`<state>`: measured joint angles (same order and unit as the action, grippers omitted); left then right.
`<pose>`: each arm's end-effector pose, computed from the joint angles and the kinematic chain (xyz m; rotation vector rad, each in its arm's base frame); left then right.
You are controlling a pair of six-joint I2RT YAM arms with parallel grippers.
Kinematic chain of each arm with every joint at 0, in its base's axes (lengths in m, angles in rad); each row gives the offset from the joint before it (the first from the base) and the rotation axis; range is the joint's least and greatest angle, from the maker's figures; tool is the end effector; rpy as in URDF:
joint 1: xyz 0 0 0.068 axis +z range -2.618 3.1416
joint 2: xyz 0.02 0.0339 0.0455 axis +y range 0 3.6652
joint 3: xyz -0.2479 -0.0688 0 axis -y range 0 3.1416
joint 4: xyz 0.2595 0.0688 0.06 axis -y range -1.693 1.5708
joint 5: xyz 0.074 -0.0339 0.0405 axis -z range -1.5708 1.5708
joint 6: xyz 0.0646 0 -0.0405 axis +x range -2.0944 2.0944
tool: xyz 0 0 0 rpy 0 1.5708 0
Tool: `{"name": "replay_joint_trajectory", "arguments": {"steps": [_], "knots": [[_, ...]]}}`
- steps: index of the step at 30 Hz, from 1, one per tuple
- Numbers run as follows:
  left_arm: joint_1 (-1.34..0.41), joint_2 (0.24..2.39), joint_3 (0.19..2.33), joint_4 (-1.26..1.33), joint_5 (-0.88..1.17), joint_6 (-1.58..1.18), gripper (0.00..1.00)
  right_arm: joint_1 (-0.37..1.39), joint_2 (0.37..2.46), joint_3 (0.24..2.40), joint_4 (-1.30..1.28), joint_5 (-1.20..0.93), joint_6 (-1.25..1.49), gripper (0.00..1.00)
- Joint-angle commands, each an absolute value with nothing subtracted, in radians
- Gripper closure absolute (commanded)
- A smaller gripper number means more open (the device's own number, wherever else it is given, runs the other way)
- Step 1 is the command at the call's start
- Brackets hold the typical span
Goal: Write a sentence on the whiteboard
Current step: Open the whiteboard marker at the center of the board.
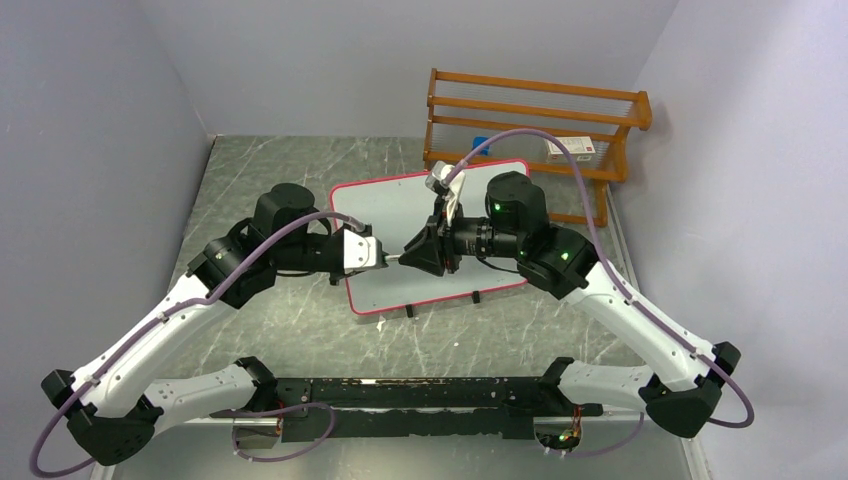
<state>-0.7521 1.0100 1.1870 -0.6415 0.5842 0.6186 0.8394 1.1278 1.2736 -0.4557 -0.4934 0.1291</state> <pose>0.1563 -0.1950 0.3709 1.5402 1.3022 -0.6766 0.1685 0.2336 0.3946 -1.0238 1.7200 1.1076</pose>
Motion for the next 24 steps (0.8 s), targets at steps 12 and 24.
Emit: {"name": "replay_joint_trajectory", "arguments": {"steps": [12,24], "knots": [[-0.773,1.007,1.235,-0.673,0.551,0.643,0.95,0.840,1.135,1.322,-0.512,-0.514,0.138,0.67],[-0.773,1.003,1.232,-0.660,0.556,0.640,0.95,0.840,1.152,1.322,-0.516,-0.541,0.129,0.87]]}}
